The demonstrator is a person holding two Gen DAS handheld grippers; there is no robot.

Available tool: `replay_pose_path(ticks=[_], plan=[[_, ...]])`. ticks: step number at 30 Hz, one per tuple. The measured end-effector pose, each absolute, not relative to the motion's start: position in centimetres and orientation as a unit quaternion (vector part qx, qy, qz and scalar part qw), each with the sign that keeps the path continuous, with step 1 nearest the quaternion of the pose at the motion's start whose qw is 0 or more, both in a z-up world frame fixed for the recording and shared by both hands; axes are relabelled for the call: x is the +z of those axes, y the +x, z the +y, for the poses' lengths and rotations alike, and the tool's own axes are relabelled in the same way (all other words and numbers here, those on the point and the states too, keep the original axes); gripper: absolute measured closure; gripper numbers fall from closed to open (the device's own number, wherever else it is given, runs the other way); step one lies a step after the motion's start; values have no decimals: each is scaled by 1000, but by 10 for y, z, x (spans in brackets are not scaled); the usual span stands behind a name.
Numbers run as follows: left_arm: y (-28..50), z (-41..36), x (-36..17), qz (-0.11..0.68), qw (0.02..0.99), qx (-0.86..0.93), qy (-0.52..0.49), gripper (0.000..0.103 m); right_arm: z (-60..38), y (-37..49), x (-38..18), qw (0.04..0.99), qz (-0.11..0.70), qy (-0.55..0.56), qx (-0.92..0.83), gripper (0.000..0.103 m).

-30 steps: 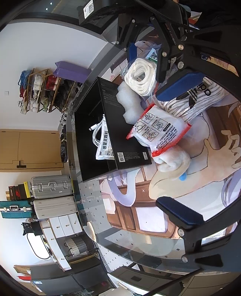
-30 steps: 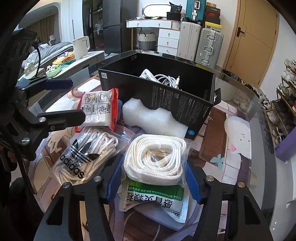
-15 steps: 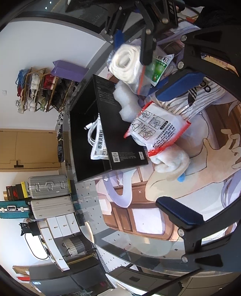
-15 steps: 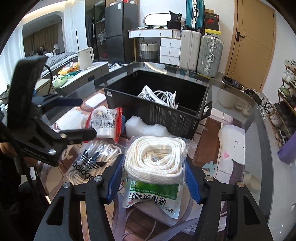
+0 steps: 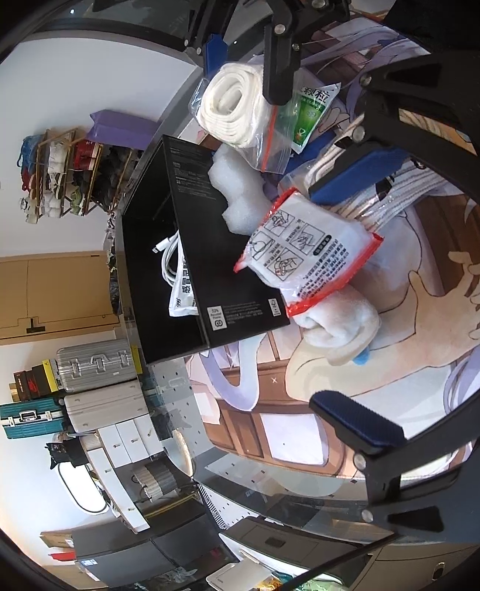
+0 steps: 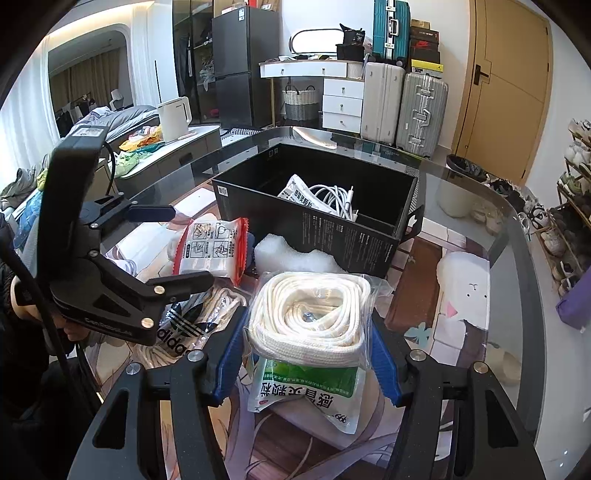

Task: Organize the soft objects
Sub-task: 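Grasp the red-and-white packet with the left tool while the right tool lifts the rope coil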

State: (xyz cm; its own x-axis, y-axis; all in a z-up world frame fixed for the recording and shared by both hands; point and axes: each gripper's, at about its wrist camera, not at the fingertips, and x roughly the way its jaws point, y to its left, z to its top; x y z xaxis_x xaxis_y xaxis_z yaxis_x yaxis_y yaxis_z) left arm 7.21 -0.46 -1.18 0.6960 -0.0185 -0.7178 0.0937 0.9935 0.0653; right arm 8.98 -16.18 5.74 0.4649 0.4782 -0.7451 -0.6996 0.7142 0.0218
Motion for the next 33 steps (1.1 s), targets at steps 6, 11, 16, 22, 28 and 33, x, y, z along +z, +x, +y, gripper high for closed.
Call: replay_pose_path(ticks=[6, 11, 16, 22, 28, 33], plan=[[69, -9, -9, 385, 920, -56, 50, 37, -161, 90, 57, 843, 382, -146, 349, 41], [68, -4, -5, 382, 921, -64, 40, 54, -161, 90, 56, 843, 381, -146, 350, 41], [67, -1, -2, 380, 922, -71, 30, 57, -161, 89, 56, 843, 381, -147, 351, 41], [66, -1, 3, 374, 924, -76, 24, 58, -162, 87, 58, 844, 377, -148, 350, 41], [62, 1, 11, 363, 928, -79, 15, 59, -164, 87, 63, 851, 367, -142, 349, 41], [60, 5, 18, 353, 932, -80, 3, 59, -166, 86, 68, 855, 357, -136, 350, 41]])
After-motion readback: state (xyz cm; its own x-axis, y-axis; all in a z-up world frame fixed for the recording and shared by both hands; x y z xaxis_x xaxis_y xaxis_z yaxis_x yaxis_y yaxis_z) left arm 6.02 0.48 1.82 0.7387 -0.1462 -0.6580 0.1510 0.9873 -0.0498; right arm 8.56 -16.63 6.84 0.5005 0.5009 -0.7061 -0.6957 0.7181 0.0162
